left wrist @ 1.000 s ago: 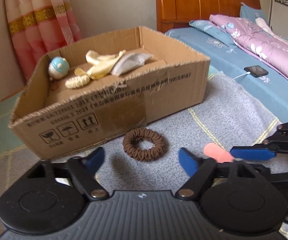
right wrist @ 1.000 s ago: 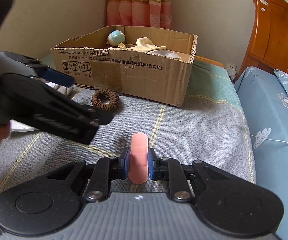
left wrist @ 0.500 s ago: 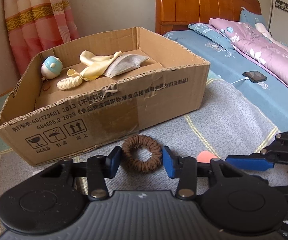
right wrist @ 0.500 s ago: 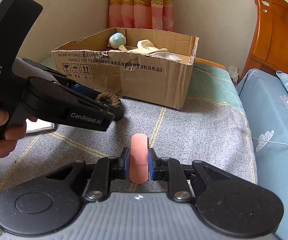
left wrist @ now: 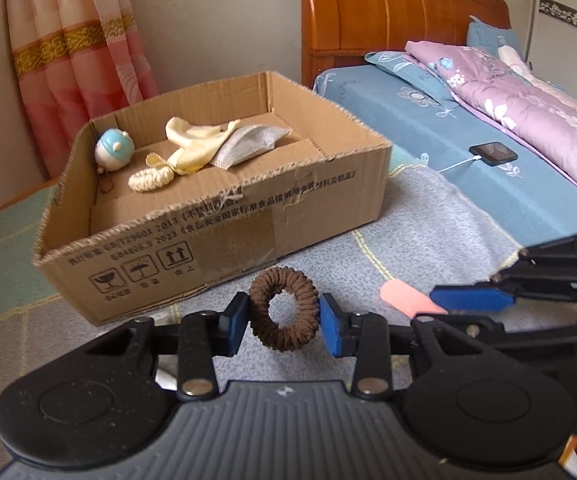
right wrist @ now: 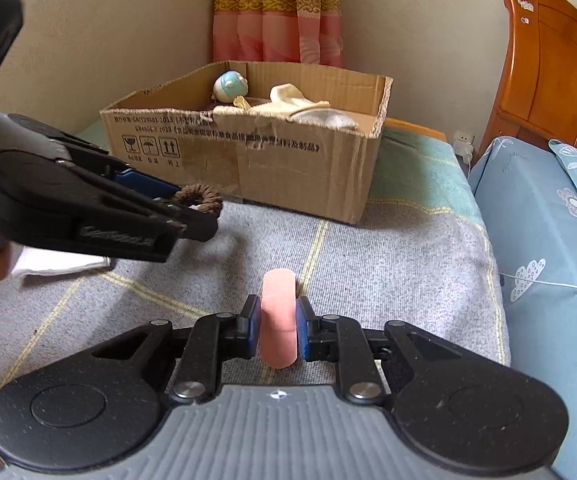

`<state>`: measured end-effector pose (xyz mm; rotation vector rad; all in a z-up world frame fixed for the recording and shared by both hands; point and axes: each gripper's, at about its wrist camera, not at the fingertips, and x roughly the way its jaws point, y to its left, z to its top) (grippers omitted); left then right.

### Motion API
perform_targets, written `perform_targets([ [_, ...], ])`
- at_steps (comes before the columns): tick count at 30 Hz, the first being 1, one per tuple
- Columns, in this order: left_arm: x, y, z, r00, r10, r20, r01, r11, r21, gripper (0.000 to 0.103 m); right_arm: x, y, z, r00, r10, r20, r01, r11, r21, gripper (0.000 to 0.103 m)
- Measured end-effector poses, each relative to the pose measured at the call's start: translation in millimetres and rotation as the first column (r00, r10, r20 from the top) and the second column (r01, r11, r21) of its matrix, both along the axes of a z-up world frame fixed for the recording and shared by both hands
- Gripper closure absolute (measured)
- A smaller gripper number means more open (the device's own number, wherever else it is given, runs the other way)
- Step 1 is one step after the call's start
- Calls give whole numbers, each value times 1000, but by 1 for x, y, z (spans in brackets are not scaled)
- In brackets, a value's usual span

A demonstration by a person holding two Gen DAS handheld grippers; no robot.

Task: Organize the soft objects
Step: 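Carry the hair tie and pink strip into the box and open both tools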

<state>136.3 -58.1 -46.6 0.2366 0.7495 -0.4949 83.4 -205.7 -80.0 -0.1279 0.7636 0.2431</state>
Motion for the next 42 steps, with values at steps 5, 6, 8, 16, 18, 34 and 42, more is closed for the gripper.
perform_targets([
  [5, -9, 8, 31, 999, -20, 43, 21, 1000, -17, 66, -6, 0, 12, 999, 9, 33, -9, 1000, -19, 81],
  [6, -7, 9, 38, 998, -15, 56, 16, 1000, -20, 66, -6, -1, 14, 999, 10, 36, -10, 1000, -17, 81],
  [8, -1, 10, 51, 997, -2, 83, 5, 999, -33, 66, -8, -2, 18, 999, 10, 45, -9, 1000, -16, 81],
  [16, 53, 1, 69, 968, 134, 214, -131, 991, -28, 17, -13, -6, 35, 996, 14, 92, -11, 1000, -29, 81],
  [18, 57, 3, 67, 956, 166, 244, -165, 986, -25, 8, -13, -7, 40, 995, 11, 103, -8, 999, -31, 81],
  [34, -23, 39, 51, 978, 182, 101, -182, 983, -13, 6, 16, -8, 85, 980, 41, 196, -38, 999, -17, 81],
  [42, -41, 53, 46, 969, 224, 107, -227, 974, 16, 6, 85, 9, 111, 975, 59, 214, -57, 998, -15, 81],
])
